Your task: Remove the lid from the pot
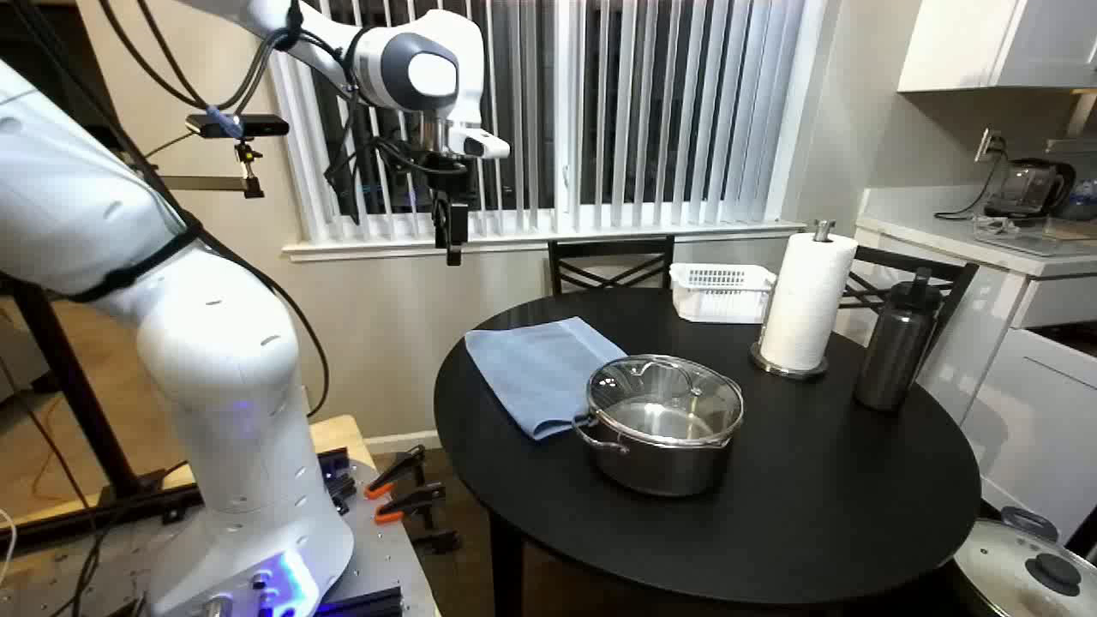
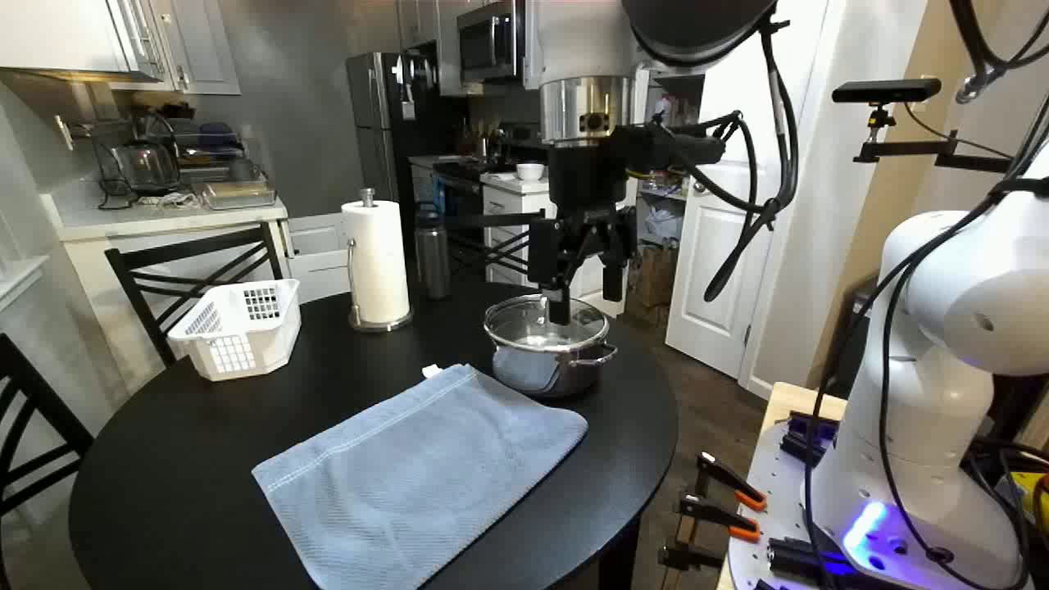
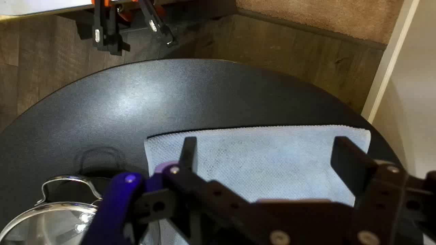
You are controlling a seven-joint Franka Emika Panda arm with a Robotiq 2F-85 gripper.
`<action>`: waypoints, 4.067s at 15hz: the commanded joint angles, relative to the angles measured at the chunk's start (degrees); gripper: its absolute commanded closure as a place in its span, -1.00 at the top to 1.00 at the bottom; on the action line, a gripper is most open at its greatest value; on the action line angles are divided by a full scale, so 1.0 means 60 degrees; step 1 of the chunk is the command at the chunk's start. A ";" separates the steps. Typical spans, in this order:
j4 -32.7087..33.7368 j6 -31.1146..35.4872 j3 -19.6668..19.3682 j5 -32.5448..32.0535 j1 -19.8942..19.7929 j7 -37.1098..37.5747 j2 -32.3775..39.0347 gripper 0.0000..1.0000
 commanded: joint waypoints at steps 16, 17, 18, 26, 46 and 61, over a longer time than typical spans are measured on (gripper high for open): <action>0.0365 0.0367 -0.0997 -0.0034 -0.1032 0.0560 0.0488 1.00; 0.0460 0.0488 -0.1243 0.0048 -0.1256 0.0561 0.0592 1.00; 0.0592 0.0498 -0.1543 0.0189 -0.1455 0.0561 0.0660 1.00; 0.0906 0.1933 -0.2511 0.1420 -0.2233 0.1883 0.1344 1.00; 0.0862 0.2569 -0.2612 0.1942 -0.2087 0.2507 0.1441 1.00; 0.0954 0.2826 -0.2672 0.2066 -0.2173 0.2650 0.1637 1.00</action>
